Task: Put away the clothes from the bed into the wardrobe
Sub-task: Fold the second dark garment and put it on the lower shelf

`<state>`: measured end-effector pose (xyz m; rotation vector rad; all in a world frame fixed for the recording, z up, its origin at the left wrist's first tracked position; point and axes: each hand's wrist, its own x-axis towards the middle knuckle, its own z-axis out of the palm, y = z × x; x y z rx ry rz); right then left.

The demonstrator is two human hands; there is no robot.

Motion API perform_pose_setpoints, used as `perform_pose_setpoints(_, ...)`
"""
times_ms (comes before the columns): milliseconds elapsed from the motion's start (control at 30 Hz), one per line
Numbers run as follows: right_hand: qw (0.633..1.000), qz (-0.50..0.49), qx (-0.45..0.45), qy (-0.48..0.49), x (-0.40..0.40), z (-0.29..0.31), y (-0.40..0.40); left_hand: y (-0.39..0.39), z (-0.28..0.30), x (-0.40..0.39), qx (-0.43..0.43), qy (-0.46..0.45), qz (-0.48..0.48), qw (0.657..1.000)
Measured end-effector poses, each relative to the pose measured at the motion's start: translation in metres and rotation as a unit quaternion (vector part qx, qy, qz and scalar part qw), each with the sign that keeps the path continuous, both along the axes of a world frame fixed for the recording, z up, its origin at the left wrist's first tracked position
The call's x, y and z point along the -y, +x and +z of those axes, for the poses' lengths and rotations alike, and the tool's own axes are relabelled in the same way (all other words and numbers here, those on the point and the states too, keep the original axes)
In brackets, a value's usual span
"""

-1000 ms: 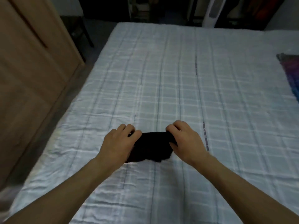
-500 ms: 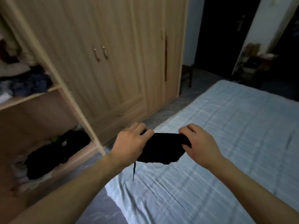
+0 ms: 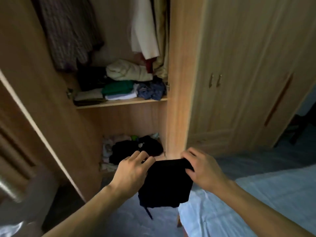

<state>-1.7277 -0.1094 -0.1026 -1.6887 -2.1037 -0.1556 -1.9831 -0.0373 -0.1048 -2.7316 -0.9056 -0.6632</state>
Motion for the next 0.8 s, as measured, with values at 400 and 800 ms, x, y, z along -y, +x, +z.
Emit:
perform_pose_setpoints(400, 0.996, 0.088, -0.002, -0.029, -0.149, 0.002, -0.142, -0.157, 0.001, -0.111, 0.025, -0.031, 0.083, 0.996)
perform_pose_setpoints(800, 0.991, 0.112, -0.016, -0.074, -0.313, -0.043, -0.132, -0.144, -0.04, -0.246, 0.003, -0.079, 0.142, 0.987)
